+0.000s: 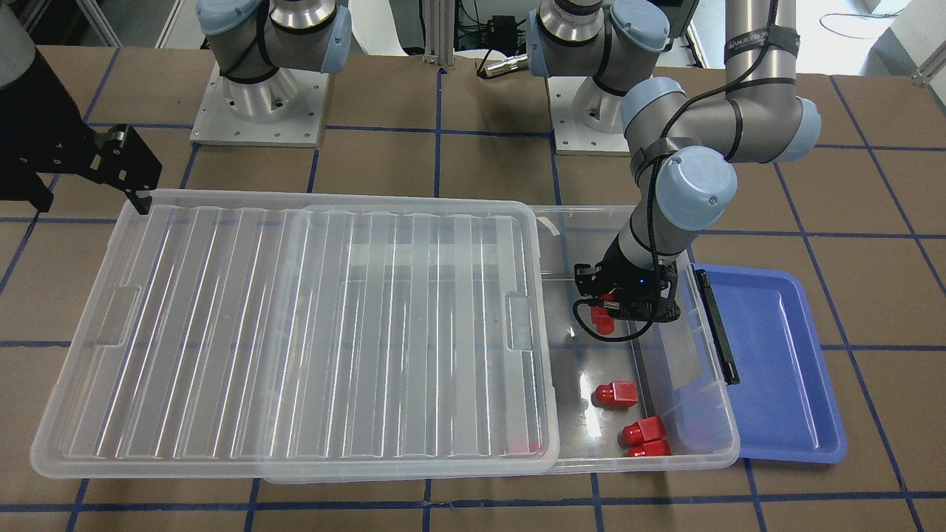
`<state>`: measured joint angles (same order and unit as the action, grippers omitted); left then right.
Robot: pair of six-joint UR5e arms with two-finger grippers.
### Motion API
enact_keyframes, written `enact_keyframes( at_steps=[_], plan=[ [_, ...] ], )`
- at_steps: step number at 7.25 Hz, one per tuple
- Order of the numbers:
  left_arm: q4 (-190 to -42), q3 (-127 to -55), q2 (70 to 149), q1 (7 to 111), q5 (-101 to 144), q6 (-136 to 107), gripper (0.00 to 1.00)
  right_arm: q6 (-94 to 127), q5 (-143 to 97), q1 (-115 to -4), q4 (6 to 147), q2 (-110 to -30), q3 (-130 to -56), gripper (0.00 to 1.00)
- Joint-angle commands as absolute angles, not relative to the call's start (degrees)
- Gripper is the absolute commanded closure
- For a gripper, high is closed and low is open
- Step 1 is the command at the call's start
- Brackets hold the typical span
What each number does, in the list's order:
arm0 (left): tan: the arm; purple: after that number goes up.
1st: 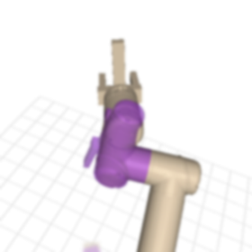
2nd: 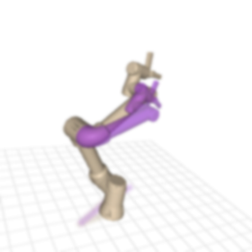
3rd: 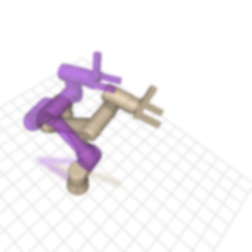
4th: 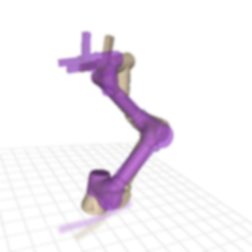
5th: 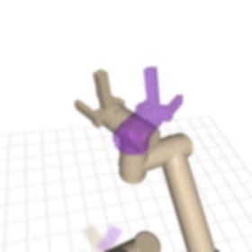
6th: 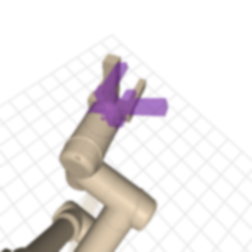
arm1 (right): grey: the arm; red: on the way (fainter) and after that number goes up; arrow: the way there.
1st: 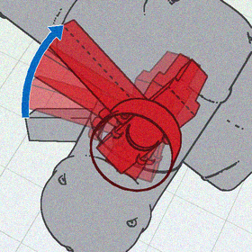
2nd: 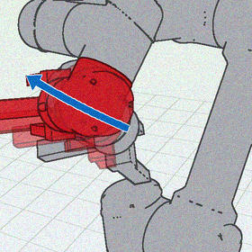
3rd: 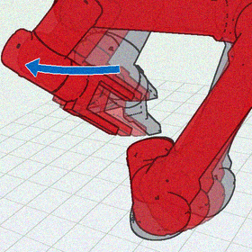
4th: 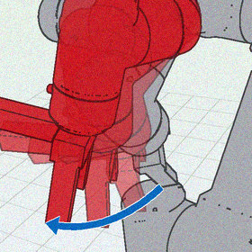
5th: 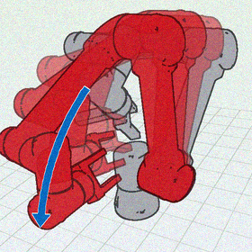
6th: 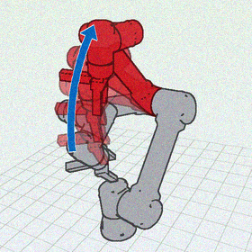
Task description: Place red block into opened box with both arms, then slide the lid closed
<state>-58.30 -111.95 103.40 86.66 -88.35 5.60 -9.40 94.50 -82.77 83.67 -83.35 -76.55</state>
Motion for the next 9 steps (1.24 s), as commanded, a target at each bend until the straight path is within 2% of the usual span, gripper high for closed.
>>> enact_keyframes(
  at_steps=[1,5,6,7,8,9],
  plan=[
    [-55.8,-113.5,104.8,86.8,-88.2,4.2,0.99,-9.4,94.7,-82.7,83.7,-83.3,-76.6,0.00],
    [-50.7,-115.3,107.8,87.0,-88.6,4.0,0.98,-10.3,94.7,-82.4,83.8,-83.3,-76.6,0.00],
    [-50.5,-115.3,108.5,87.0,-88.7,4.1,0.76,-10.3,94.7,-82.3,83.7,-83.2,-76.6,0.00],
    [-50.1,-115.0,108.7,87.0,-88.7,4.0,0.32,-10.2,94.8,-82.3,83.8,-83.2,-76.6,0.00],
    [-49.8,-114.7,108.5,87.0,-88.6,4.0,0.02,-10.2,94.9,-82.3,83.8,-83.2,-76.6,0.00],
    [-49.6,-114.5,107.3,87.0,-88.2,4.9,0.00,-10.1,94.9,-82.3,84.1,-83.1,-76.6,0.00]
  ],
)
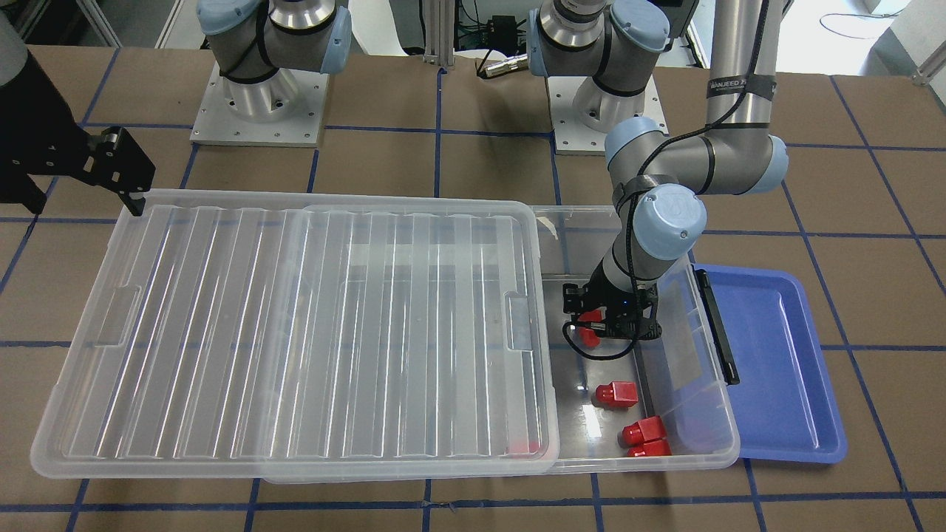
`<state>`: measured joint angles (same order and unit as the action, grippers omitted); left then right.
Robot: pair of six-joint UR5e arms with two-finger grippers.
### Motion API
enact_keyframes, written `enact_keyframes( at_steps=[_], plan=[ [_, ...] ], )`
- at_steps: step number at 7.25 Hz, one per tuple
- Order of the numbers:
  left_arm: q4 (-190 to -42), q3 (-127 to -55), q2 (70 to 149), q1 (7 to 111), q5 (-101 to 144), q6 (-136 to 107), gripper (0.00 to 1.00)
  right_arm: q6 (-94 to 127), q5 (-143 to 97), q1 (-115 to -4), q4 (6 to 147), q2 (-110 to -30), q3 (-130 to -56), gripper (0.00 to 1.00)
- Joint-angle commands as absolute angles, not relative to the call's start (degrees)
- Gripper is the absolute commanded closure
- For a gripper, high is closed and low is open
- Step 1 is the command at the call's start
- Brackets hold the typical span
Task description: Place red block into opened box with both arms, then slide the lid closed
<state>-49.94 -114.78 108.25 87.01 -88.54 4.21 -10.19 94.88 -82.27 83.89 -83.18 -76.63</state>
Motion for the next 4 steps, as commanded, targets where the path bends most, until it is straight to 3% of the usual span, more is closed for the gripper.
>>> enact_keyframes(
  at_steps=[1,4],
  plan=[
    [-49.7,-114.2,106.4,87.4,-88.2,4.6,0.00,-10.1,94.9,-82.3,84.3,-83.0,-76.6,0.00],
    [-63.7,-106.7,101.3,88.4,-89.1,4.1,0.00,-10.2,95.0,-82.2,84.5,-82.4,-76.7,0.00]
  ],
)
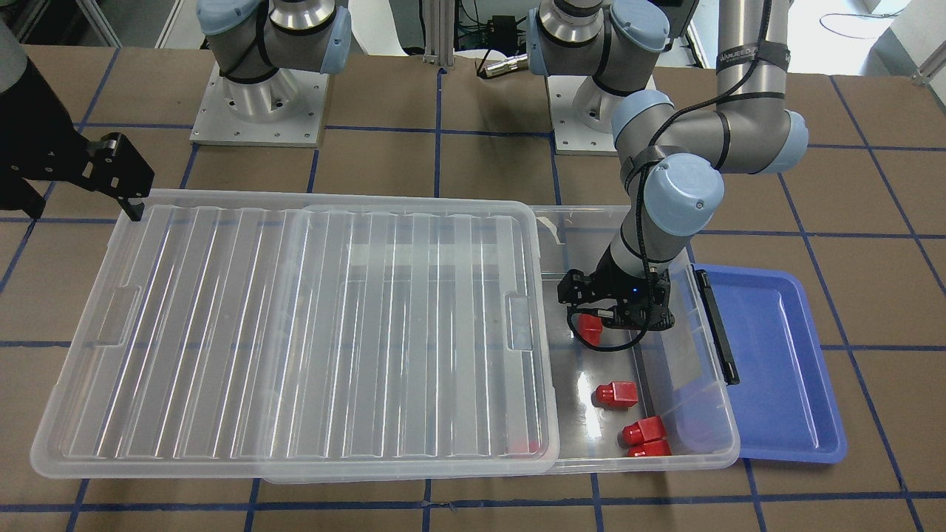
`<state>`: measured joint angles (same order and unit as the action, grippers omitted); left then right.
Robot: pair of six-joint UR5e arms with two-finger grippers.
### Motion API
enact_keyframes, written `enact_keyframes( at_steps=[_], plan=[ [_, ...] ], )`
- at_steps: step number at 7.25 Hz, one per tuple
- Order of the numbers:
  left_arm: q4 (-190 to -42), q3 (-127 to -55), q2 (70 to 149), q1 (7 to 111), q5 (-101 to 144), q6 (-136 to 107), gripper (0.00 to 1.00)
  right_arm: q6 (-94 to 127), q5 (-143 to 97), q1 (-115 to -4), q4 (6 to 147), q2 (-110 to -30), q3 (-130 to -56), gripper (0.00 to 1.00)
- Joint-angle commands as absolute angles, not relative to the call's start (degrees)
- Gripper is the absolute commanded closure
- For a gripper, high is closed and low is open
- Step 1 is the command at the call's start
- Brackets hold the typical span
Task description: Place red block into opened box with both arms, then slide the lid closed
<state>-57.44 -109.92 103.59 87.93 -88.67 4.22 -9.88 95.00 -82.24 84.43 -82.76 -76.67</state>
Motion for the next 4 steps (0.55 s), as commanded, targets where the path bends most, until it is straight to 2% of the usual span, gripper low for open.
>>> enact_keyframes(
  at_steps=[1,4],
  plan=[
    [-70.4,-103.0,99.1,88.6,-89.1,4.0,0.00,-10.3,95.0,-80.7,84.5,-81.5,-76.7,0.00],
    [-83.2,-92.5,94.6,91.5,-89.2,2.0,0.00,-15.0,94.6,-74.6,85.5,-77.5,-76.7,0.00]
  ],
)
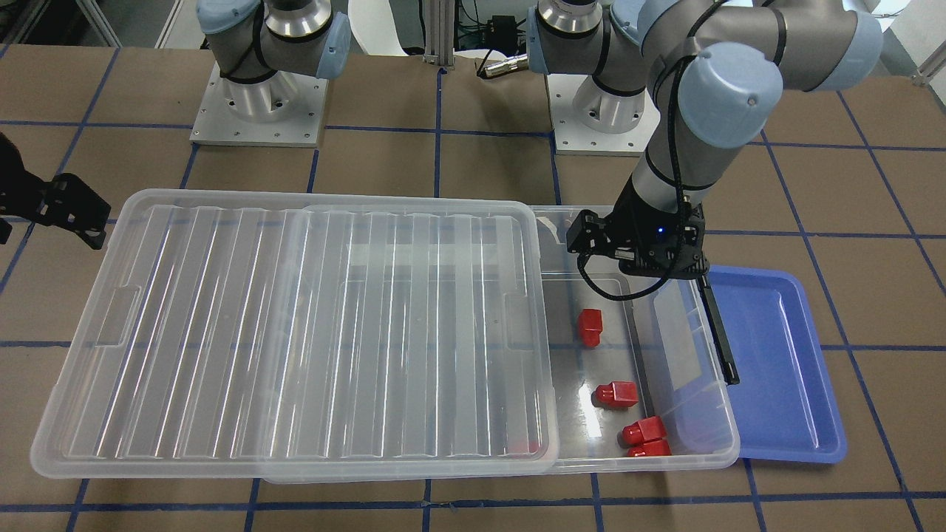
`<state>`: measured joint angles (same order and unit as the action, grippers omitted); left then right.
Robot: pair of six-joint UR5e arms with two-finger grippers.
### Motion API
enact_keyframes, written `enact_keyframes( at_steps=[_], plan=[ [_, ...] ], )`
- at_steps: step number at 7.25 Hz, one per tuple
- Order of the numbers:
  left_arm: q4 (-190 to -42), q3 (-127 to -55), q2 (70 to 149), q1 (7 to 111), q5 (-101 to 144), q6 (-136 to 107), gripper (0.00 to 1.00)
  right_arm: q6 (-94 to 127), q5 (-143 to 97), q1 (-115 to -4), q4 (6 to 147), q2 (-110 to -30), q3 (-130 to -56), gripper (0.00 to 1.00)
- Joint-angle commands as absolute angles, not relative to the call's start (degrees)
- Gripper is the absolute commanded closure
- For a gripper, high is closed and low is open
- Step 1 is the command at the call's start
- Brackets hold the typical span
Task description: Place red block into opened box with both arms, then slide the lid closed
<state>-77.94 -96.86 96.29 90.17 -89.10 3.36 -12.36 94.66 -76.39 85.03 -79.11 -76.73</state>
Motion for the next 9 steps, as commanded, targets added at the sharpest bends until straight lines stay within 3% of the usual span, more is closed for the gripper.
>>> enact_keyframes(
  at_steps=[1,4,9],
  plan=[
    [-84.0,-90.7,93.3,91.9,-89.1,1.4,0.00,-15.3,94.9,-74.5,91.6,-76.6,-76.7,0.00],
    [-86.3,-90.4,90.5,91.8,-89.3,1.9,0.00,-22.0,94.3,-71.1,94.0,-72.3,-78.8,0.00],
    [-86.8,-89.9,90.6,91.8,-90.7,1.3,0.00,-25.6,94.7,-65.6,95.4,-72.9,-85.4,0.00]
  ],
)
